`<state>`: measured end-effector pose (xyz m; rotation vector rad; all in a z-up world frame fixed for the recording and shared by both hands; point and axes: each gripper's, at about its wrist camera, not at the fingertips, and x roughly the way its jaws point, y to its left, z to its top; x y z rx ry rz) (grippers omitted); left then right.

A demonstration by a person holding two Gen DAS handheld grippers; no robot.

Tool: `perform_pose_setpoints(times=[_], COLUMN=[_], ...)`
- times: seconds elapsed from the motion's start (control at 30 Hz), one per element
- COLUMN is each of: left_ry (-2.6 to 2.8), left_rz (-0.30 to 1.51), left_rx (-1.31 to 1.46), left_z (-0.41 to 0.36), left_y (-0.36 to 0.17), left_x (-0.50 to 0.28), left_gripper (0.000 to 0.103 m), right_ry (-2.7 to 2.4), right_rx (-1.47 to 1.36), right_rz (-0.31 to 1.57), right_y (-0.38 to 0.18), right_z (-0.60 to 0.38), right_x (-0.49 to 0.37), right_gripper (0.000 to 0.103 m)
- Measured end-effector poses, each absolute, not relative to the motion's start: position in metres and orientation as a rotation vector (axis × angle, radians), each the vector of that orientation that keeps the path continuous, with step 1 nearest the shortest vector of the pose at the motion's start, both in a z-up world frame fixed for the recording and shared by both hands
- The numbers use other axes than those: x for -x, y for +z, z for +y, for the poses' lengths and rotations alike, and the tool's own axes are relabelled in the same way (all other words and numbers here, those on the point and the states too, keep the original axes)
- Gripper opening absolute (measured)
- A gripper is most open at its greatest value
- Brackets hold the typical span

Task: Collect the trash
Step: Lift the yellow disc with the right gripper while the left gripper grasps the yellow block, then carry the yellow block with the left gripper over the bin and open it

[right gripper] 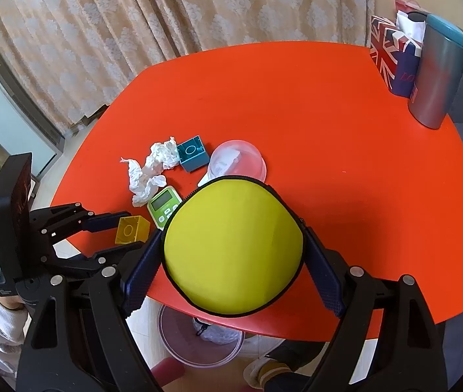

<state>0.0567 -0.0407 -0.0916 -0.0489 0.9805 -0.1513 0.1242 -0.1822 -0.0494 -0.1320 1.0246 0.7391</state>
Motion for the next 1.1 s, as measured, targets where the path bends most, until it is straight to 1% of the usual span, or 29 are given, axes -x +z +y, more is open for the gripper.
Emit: perform_pose_setpoints(times=[0.27,0.7,1.1], left_ry=[-0.15,-0.153,-0.171], left_rz=[0.946,0.898,0.895], left_rx=[0.043,0.029,0.019], left_z=[-0.038,-0.042,-0.052], left_y=[-0.076,-0.046,-0.041], left_x=[-0.041,0.001,0.041], left_gripper=[0.044,0.044,0.044], right_ry=[0.751,0.788,0.838], right_rx=[0.17,0.259,0.313], right_rz=[1.002,0.948,0.921], right_y=[-0.042,-0.029,-0.027], right_z=[-0.178,-0.177,-0.181], right_x=[-0.113,-0.067,-0.018], right_gripper=[0.082,0.082,0.082])
